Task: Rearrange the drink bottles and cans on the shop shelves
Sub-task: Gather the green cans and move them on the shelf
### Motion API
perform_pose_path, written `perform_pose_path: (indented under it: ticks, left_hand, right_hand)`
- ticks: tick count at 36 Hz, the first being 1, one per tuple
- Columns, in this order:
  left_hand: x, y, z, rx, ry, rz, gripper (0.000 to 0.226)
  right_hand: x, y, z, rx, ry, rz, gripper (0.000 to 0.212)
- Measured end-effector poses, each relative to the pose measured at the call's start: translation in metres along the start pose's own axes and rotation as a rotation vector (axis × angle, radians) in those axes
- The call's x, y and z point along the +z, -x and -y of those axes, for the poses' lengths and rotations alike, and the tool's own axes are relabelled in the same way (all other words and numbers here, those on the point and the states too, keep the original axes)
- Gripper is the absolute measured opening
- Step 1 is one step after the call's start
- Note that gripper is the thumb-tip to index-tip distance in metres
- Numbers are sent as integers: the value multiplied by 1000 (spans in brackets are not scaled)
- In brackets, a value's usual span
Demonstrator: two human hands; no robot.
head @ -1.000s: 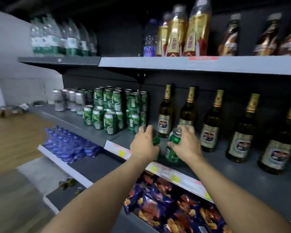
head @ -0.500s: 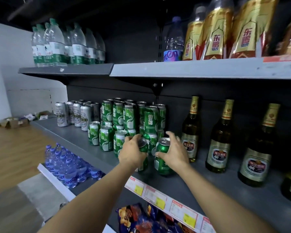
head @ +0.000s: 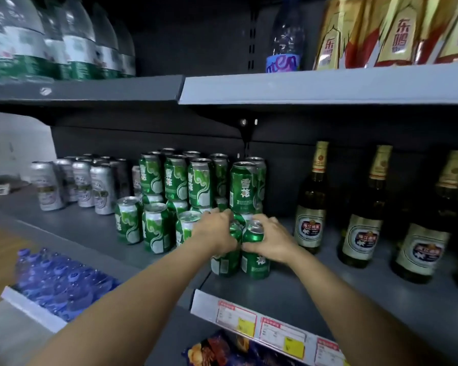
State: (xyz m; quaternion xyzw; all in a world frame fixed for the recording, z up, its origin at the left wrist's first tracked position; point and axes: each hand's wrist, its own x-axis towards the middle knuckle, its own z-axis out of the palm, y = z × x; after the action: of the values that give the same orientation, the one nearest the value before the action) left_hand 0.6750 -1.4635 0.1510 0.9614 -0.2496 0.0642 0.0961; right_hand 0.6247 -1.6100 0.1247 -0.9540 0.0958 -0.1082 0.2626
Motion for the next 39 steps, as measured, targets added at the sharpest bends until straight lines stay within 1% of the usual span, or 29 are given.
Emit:
perform_pose_path:
  ticks: [3, 5, 6, 9, 10, 12, 13, 14, 16, 17, 18, 21, 23, 24, 26, 28, 30, 32, 34, 36, 39]
  left_hand:
    - [-8, -6, 5, 105, -204, 26, 72]
    - [-10, -7, 7, 164, -231, 46, 75]
    - [-9, -8, 9, 181, -206, 51, 75]
    - [-8, -11, 17, 208, -52, 39, 69]
    - [-8, -11, 19, 214, 5, 27, 65]
    - [-12, -10, 21, 236, 105, -13, 62]
    - [-16, -8, 21, 253, 138, -48, 62]
    - [-23, -7, 20, 269, 160, -96, 61]
    - [-41, -6, 18, 281, 216, -194, 60]
    - [-51, -6, 19, 272, 276, -219, 60]
    - [-63, -8, 21, 258, 360, -224, 60]
    - [-93, -11, 34, 257, 635, -184, 61]
    - [-108, -10, 45, 322, 761, -131, 67]
    - [-114, -7, 51, 363, 790, -98, 70]
    - [-123, -4, 63, 413, 802, -26, 74]
    - [-125, -3, 80, 427, 827, 29, 75]
    - [-122, -5, 98, 429, 937, 61, 78]
    - [-114, -8, 117, 417, 1082, 56, 82]
    - [-106, -13, 136, 393, 1168, 18, 78]
    - [-100, -17, 155, 371, 1206, -3, 63]
    - [-90, -32, 193, 269, 1238, -52, 48]
  right_hand:
    - [-1, -2, 3, 65, -71, 41, 75]
    - [0, -2, 6, 102, -145, 41, 71]
    - [1, -2, 7, 120, -163, 41, 70]
    - [-1, 0, 12, 180, -164, 59, 73]
    - [-3, 1, 13, 197, -126, 79, 75]
    - [-11, 4, 17, 224, 58, 103, 84]
    - [-18, 8, 23, 217, 125, 62, 85]
    - [-24, 11, 29, 195, 139, -14, 83]
    - [-36, 22, 47, 116, 77, -187, 74]
    - [-39, 26, 57, 75, 27, -234, 73]
    - [-40, 29, 67, 46, -40, -243, 75]
    - [-33, 30, 94, -11, -324, -166, 89]
    - [-24, 25, 109, -18, -506, -110, 95]
    - [-20, 22, 115, -19, -553, -98, 99]
    - [-11, 15, 125, -32, -569, -94, 97]
    - [-3, 10, 134, -48, -589, -120, 78]
    - [4, 6, 145, -56, -608, -147, 63]
    - [15, -2, 155, -44, -610, -199, 55]
    - [27, -12, 166, -26, -612, -278, 60]
    - [39, -23, 177, -6, -580, -331, 69]
    - [56, -40, 195, 40, -499, -425, 72]
